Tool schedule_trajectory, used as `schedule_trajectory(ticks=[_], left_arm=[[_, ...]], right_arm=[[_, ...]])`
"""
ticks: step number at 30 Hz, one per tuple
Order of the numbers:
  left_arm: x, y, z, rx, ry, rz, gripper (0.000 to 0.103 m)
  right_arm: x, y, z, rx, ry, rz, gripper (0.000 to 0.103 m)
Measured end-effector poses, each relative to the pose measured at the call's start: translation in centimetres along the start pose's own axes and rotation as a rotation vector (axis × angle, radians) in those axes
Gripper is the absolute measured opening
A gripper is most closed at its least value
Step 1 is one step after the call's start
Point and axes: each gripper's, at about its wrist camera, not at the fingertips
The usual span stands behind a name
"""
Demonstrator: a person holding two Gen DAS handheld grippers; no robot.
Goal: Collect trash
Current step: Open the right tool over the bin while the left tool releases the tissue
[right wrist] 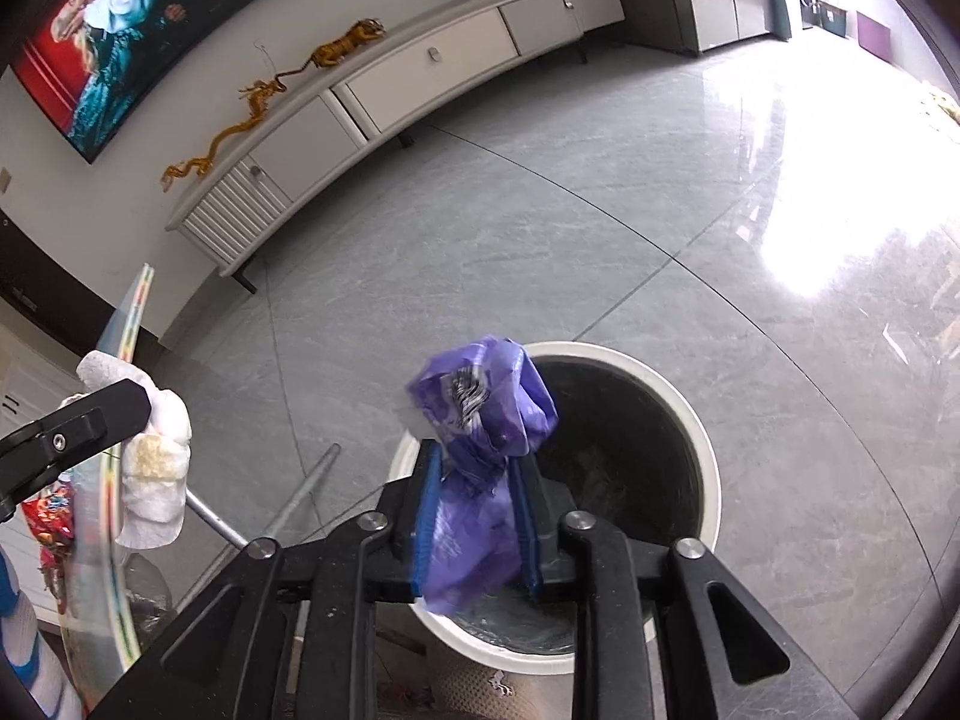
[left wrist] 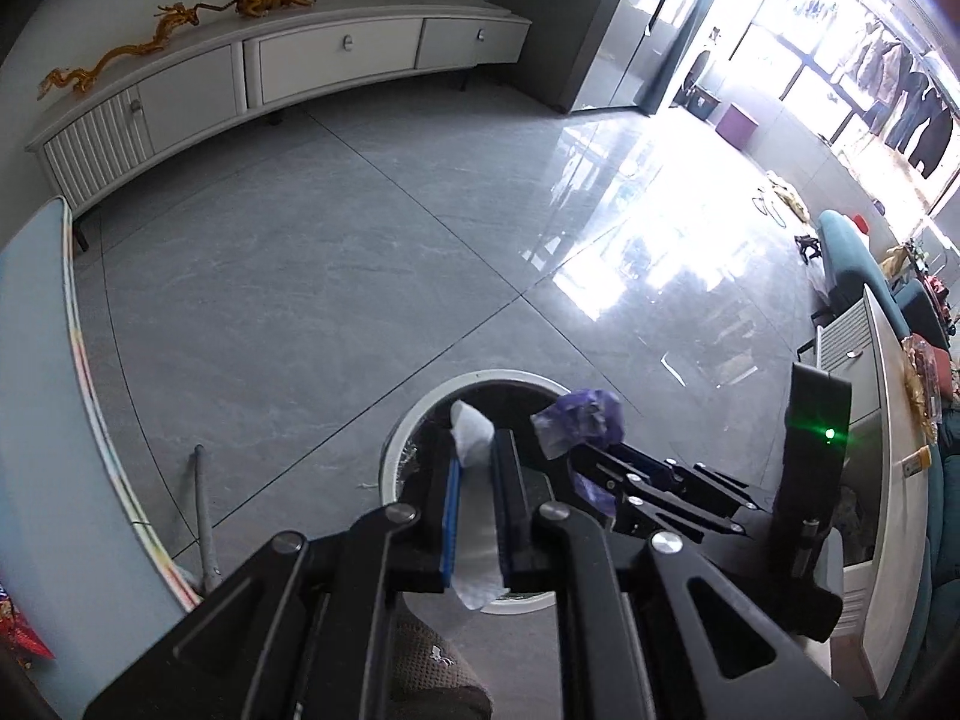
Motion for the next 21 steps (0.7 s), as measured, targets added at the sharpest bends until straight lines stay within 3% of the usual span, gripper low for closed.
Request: schedule_trajectory(ticks=[2,5,9,16,21], left_arm=[[-0.1,0.2,0.7,-0.033,-0.018,-0.011,0.014],[0.0,0.5,1.1,-0.066,-0.026,-0.025,0.032],[0.3,0.4,0.3,-0.080,-0.007,-0.031,0.035],[-0.7,-1.7,-4.6,0.046,0.114,-0.009,0.035],[-2.8,-4.9,-9.3,0.125,0.198,-0.065,0.035]], right_arm=[[-0.1,0.4,0.4,-0.017,-0.005,0.010,0.040],[-0.3,1.2,0.5,-0.043,-0.008,0.014,0.043],[-0.4,1.4,0.1,-0.055,-0.002,0.021,0.044],[0.4,-0.2,-2.0,-0.028,0.050,0.014,0.044],[1.0,-2.4,-4.0,0.007,0.098,-0.012,0.044]])
Point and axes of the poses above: each gripper's, at about its wrist camera, not at the fingertips, and z roughly the way its jaws point, y to its right, x to its top, and after that the axes turned 2 degrees about -x, right-handed
